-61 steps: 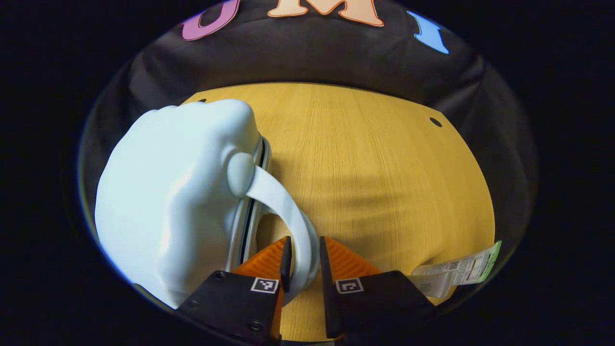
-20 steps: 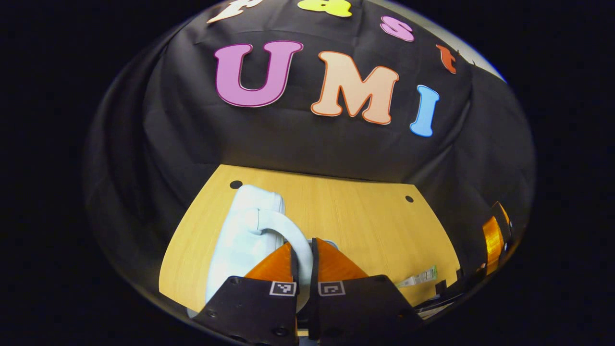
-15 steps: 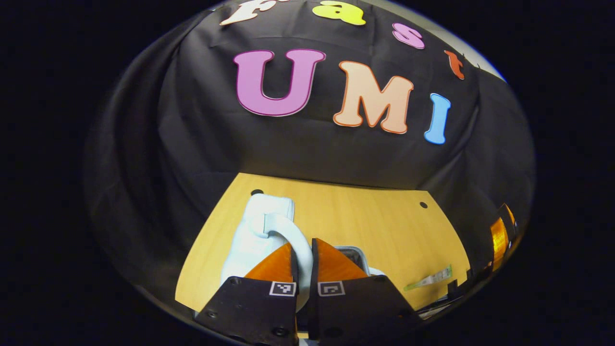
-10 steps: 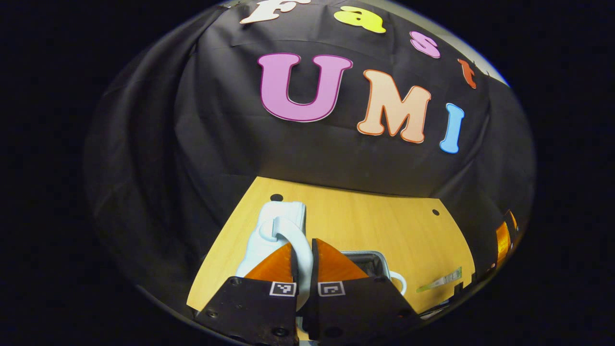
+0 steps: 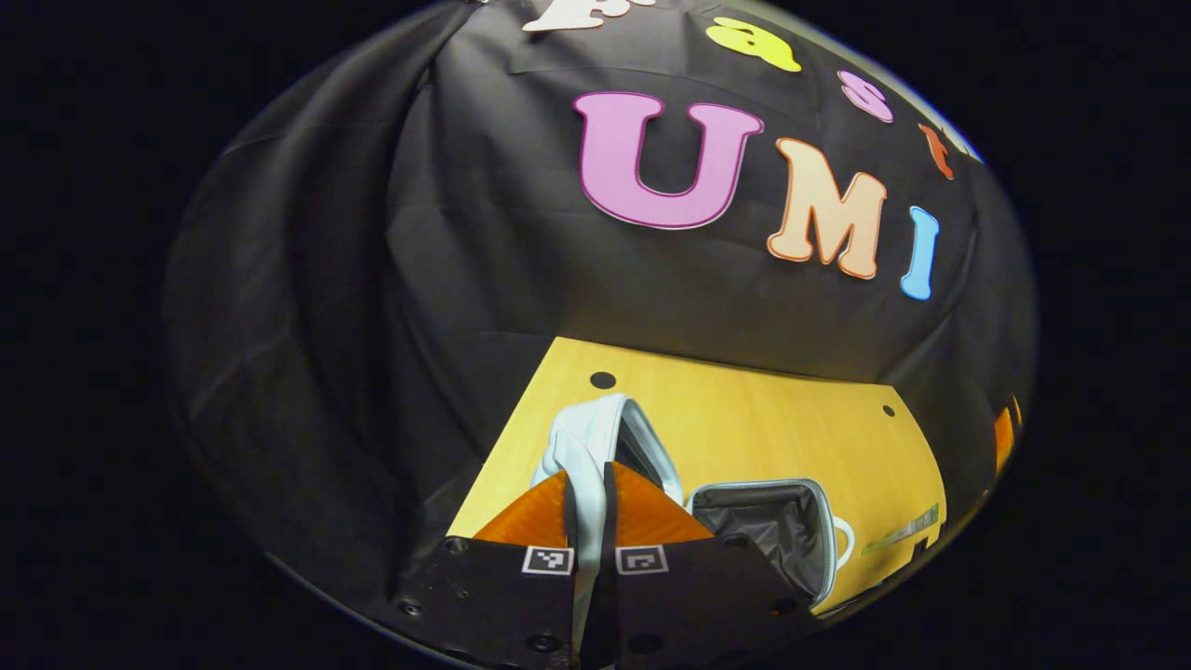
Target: First open the suitcase, pack the skin care products into it, and then close the suitcase.
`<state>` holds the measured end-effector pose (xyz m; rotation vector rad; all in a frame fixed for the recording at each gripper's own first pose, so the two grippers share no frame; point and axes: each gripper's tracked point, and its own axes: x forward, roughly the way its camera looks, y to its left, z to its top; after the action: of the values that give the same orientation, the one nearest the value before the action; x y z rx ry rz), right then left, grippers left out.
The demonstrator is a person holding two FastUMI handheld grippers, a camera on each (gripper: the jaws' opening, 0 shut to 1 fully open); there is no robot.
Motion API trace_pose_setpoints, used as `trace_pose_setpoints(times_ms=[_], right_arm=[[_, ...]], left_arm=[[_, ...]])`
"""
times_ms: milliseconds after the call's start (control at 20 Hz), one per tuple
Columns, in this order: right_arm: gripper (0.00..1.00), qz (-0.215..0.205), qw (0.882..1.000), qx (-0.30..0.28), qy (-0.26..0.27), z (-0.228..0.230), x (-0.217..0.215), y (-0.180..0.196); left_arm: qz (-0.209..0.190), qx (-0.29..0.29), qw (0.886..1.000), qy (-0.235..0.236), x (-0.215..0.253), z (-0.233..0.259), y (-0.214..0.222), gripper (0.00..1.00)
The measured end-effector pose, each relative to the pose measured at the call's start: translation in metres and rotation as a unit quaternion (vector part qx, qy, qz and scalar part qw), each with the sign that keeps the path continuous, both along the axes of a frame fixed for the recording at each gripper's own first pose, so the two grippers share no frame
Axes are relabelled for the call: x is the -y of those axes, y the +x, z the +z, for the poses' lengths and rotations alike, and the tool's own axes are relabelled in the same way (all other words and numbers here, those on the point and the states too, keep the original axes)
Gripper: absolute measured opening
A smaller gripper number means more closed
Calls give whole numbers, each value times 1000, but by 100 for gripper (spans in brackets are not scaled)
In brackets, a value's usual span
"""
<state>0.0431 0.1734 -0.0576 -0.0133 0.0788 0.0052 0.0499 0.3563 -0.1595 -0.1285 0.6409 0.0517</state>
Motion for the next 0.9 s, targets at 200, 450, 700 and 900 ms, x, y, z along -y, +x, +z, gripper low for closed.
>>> trace_pose_setpoints(times_ms=[200,450,700,900], right_arm=[[99,-1,1000,-3,-13,-1,-7,2],[98,-5,1000,-9,-22,-3,-10,0],[98,-6,1000,-14,-25,-2,-13,1],[100,-5,999,-20,-27,-6,-15,3]], left_arm=[[38,-18,999,-10,-41,-26,-6,2],[79,-25,996,-29,-77,-60,-1,2],[109,-60,992,-33,-105,-111,-9,2],[129,-84,988,-20,-121,-143,-16,2]])
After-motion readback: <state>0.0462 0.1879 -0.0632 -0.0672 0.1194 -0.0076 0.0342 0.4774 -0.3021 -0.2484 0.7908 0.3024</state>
